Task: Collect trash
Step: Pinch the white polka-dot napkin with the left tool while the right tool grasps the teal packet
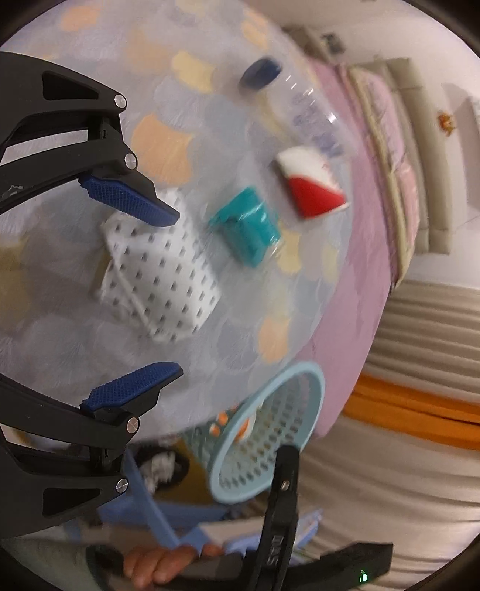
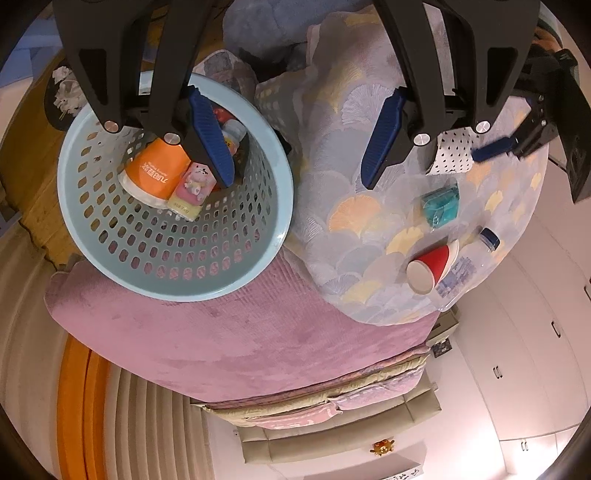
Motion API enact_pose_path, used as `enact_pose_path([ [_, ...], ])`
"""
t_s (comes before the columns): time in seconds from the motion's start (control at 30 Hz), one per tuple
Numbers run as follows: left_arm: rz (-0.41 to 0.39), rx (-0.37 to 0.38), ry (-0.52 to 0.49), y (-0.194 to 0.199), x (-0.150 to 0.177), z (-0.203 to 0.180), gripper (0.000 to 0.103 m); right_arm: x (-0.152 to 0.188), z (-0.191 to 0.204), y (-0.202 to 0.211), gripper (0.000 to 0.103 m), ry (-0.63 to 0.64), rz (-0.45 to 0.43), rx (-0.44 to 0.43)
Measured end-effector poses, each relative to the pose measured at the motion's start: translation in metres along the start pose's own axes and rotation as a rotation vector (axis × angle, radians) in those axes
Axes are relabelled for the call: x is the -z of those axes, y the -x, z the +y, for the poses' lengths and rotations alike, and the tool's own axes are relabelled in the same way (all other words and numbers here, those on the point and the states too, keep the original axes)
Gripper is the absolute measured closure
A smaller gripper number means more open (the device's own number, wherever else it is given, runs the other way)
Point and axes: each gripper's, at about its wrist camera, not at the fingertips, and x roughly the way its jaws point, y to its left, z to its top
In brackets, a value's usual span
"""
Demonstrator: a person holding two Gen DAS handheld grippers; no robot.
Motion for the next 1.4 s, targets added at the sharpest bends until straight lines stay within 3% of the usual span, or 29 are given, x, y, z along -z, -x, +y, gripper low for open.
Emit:
enact_pose_path([
  [0.2, -0.037, -0.002, -0.086, -0.003, -0.006, 0.002, 0.022, 0.001, 0.000, 0.000, 0.035, -0.006, -0.001, -0.001],
  [0.4, 0.034, 0.050, -0.114, -0.018, 0.001, 0.005, 0.024, 0.001, -0.002, -0.003, 0.036, -0.011, 0.010, -0.004],
  [0.5, 0.043, 0.022, -0.149, -0.022, 0.004, 0.001, 0.033, 0.001, -0.002, -0.007, 0.035, -0.013, 0.016, -0.006],
  [0.53, 0.042, 0.006, -0.161, -0.023, 0.005, -0.001, 0.042, 0.000, -0.002, -0.008, 0.035, -0.012, 0.017, -0.006],
  [0.63, 0.034, -0.010, -0.180, -0.023, 0.003, -0.004, 0.056, 0.000, 0.001, -0.008, 0.035, -0.005, 0.016, -0.011],
  [0.83, 0.005, 0.004, -0.074, -0.016, -0.004, 0.014, 0.095, 0.000, 0.008, -0.009, 0.035, 0.010, 0.014, -0.019],
  [1.23, -0.136, 0.002, 0.075, 0.039, 0.002, 0.043, 0.098, 0.000, 0.071, -0.025, 0.036, 0.138, 0.014, -0.079],
  [1.4, -0.184, -0.065, 0.236, 0.051, 0.015, 0.082, 0.098, 0.003, 0.104, -0.042, 0.036, 0.193, 0.027, -0.125],
])
